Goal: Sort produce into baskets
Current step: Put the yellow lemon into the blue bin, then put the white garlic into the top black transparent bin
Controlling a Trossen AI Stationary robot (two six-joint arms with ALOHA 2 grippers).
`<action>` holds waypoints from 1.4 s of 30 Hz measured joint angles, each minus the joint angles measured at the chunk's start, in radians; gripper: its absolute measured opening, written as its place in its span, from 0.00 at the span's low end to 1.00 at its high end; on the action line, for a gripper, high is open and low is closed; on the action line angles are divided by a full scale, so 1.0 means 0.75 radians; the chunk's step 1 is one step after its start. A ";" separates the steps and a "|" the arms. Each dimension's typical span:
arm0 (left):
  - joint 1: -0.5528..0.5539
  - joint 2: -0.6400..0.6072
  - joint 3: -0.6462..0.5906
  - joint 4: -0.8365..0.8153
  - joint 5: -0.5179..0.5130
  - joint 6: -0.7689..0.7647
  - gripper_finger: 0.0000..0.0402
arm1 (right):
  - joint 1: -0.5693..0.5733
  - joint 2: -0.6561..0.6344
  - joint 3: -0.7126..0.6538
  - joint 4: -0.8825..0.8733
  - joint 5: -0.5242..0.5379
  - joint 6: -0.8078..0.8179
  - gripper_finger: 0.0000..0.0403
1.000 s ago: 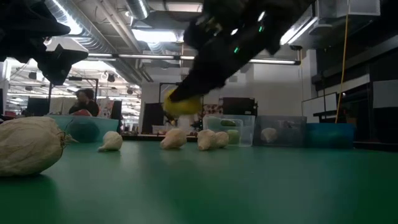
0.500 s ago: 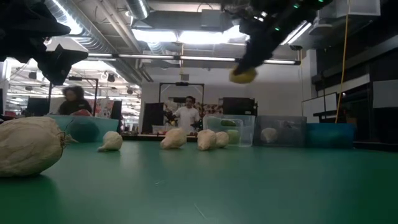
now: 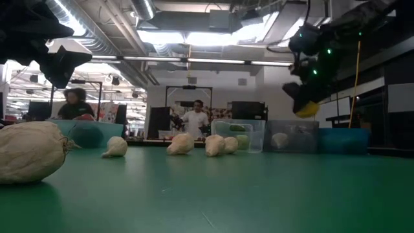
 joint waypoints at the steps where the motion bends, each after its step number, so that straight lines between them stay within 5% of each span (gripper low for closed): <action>1: 0.000 0.000 0.000 0.000 0.000 -0.004 0.60 | -0.019 0.000 -0.016 0.000 0.020 0.025 0.52; 21: 0.000 0.000 0.000 0.001 -0.019 -0.003 0.60 | -0.326 0.001 -0.054 -0.094 -0.022 0.303 0.53; 36: 0.000 0.000 0.000 0.001 -0.019 -0.005 0.60 | -0.324 -0.003 -0.042 -0.112 -0.088 0.241 0.80; 42: 0.000 0.000 0.000 0.001 -0.019 -0.006 0.60 | -0.324 -0.061 0.084 -0.116 -0.304 0.173 0.81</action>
